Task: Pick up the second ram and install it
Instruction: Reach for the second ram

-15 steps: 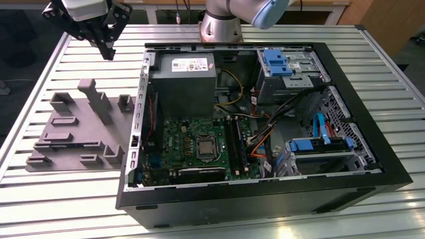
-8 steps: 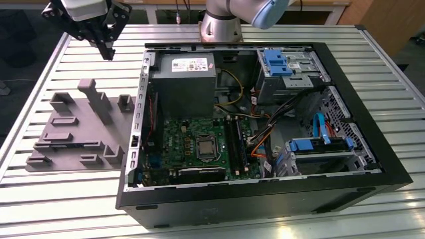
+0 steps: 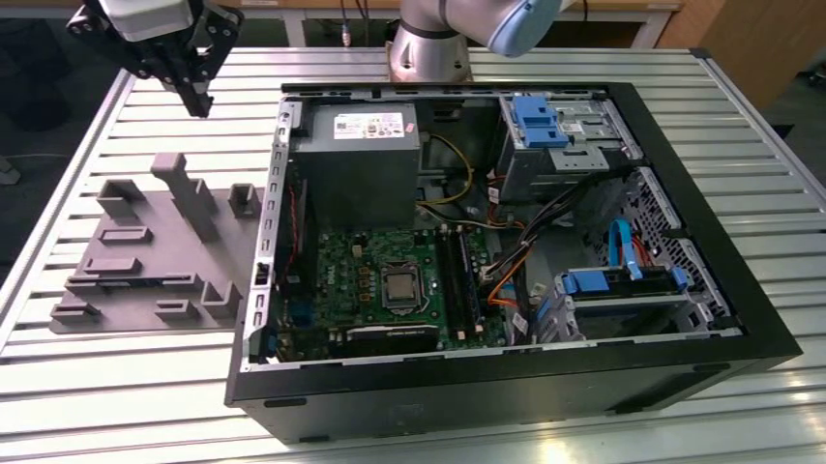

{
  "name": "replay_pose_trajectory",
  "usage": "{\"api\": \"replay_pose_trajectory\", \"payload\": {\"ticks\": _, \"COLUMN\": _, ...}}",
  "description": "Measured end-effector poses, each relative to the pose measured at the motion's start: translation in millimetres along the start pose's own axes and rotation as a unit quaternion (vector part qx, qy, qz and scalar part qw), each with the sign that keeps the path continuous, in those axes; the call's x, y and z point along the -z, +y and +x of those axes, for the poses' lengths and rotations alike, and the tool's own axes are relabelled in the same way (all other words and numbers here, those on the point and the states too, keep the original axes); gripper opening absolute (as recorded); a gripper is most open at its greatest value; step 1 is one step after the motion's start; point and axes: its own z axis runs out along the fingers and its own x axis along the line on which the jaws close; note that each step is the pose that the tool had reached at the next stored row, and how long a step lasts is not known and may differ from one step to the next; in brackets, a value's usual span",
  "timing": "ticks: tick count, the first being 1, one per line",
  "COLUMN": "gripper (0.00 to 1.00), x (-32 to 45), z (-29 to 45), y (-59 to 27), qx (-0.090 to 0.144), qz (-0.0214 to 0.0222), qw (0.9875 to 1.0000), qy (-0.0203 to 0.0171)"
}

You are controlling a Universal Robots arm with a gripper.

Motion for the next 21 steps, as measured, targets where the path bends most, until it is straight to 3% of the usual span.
{"api": "replay_pose_trajectory", "payload": {"ticks": 21, "gripper": 0.13, "x": 0.2, "z": 17.2, "y": -1.3, "qx": 0.0, "qz": 0.0, "qw": 1.0, "qy": 0.0001}}
